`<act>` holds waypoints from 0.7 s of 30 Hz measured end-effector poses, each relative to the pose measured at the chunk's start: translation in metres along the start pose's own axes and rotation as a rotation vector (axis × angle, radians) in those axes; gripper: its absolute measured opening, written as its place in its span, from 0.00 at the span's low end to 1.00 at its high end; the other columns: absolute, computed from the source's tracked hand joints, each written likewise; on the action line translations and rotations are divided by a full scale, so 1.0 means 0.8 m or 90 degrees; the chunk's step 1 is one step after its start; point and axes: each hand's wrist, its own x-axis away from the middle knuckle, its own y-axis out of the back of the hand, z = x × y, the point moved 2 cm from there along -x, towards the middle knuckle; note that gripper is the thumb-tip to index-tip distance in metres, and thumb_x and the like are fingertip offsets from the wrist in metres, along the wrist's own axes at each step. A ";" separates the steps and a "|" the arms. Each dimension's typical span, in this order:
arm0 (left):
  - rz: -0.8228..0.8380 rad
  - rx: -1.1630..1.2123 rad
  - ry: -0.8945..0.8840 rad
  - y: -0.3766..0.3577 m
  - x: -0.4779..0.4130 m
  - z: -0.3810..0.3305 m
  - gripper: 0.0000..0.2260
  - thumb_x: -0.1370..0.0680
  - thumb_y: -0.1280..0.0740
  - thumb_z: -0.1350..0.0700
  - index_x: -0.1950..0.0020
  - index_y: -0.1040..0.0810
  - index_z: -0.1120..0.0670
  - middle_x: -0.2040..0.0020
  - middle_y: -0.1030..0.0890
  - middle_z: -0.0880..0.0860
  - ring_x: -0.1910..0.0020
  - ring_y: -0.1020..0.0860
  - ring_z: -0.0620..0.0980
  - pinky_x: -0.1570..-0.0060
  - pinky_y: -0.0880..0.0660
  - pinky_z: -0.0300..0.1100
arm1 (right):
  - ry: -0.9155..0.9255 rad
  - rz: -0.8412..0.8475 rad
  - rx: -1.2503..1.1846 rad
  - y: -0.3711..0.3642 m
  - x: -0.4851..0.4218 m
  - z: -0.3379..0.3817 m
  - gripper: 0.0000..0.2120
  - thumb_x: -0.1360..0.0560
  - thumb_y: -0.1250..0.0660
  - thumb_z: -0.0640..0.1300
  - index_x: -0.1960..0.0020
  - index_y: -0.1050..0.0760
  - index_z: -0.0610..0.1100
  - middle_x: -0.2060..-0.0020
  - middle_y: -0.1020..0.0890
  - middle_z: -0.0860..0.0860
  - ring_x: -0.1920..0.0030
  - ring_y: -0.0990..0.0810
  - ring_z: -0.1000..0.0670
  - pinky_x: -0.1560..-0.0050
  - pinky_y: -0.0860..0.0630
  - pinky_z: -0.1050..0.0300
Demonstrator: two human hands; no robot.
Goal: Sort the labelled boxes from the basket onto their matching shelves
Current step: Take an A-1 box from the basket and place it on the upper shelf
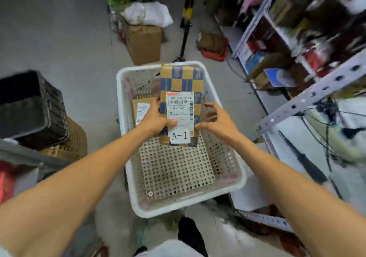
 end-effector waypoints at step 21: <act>0.095 -0.105 -0.210 -0.110 0.404 0.013 0.26 0.29 0.25 0.63 0.37 0.35 0.52 0.45 0.21 0.48 0.43 0.22 0.50 0.55 0.21 0.42 | 0.092 -0.077 0.012 0.061 0.450 -0.045 0.32 0.39 0.21 0.41 0.39 0.30 0.45 0.50 0.20 0.46 0.51 0.19 0.47 0.49 0.19 0.45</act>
